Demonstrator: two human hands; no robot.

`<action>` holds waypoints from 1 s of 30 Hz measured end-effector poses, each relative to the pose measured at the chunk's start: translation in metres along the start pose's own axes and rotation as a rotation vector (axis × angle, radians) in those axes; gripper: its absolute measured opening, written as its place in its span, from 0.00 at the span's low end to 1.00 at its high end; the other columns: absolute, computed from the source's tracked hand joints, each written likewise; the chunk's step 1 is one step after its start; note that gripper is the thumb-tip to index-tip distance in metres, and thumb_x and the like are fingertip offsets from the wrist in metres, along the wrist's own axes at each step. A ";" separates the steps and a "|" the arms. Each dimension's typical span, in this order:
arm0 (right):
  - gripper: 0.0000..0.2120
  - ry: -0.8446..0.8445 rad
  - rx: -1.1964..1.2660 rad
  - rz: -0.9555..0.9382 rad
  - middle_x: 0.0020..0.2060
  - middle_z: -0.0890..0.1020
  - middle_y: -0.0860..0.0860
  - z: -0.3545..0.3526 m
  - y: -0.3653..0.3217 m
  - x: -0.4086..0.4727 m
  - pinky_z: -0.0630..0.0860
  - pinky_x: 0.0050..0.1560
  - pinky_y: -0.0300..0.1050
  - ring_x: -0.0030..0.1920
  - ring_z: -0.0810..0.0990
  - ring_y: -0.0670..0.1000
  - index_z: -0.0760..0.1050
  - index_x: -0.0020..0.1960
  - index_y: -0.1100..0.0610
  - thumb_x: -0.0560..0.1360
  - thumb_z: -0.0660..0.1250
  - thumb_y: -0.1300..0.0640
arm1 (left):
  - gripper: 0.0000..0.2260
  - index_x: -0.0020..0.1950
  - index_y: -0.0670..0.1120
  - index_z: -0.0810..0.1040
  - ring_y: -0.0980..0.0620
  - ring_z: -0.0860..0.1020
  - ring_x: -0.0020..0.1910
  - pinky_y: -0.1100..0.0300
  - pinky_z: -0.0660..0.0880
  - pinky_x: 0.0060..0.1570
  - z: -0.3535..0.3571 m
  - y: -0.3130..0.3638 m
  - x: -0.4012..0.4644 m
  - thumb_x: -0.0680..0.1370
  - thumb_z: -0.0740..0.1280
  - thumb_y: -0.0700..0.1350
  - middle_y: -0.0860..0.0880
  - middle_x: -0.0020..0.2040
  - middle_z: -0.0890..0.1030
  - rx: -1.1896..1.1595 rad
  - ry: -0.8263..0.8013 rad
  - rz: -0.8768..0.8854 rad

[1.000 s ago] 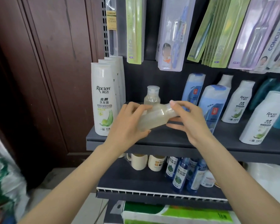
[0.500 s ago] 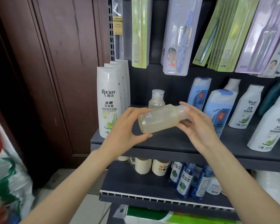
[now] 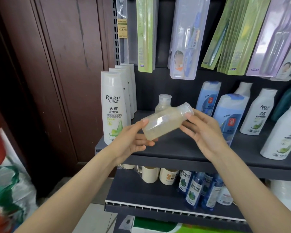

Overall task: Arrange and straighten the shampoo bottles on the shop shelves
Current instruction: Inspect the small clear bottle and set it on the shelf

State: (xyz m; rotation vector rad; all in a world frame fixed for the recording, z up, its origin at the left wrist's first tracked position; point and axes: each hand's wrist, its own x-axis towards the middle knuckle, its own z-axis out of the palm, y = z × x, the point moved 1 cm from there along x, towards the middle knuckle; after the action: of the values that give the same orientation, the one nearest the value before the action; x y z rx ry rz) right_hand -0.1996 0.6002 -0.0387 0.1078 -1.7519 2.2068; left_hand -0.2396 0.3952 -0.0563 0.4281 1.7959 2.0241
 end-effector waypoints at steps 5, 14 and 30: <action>0.15 0.012 -0.077 -0.048 0.54 0.83 0.49 -0.001 0.001 0.001 0.79 0.56 0.47 0.55 0.81 0.47 0.75 0.64 0.53 0.78 0.63 0.56 | 0.26 0.61 0.46 0.75 0.54 0.80 0.34 0.68 0.75 0.27 0.006 0.000 0.001 0.71 0.63 0.61 0.38 0.47 0.83 -0.232 -0.109 -0.152; 0.17 0.056 0.056 -0.031 0.58 0.81 0.52 0.001 0.011 0.005 0.80 0.52 0.51 0.57 0.80 0.51 0.74 0.65 0.54 0.76 0.64 0.59 | 0.20 0.61 0.46 0.74 0.48 0.81 0.50 0.58 0.79 0.49 0.002 0.002 0.007 0.76 0.61 0.57 0.39 0.55 0.81 -0.024 -0.118 -0.175; 0.34 0.057 -0.103 -0.064 0.61 0.75 0.53 0.015 0.017 0.009 0.81 0.50 0.48 0.58 0.78 0.50 0.56 0.73 0.43 0.74 0.68 0.59 | 0.18 0.58 0.36 0.76 0.46 0.82 0.50 0.53 0.79 0.51 0.025 -0.004 0.028 0.73 0.71 0.45 0.42 0.52 0.81 -0.079 0.044 0.007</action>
State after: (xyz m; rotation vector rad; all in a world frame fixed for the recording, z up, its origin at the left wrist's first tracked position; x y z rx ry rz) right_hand -0.2155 0.5842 -0.0491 0.0758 -1.8020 2.0508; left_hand -0.2516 0.4313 -0.0582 0.3694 1.7355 2.1169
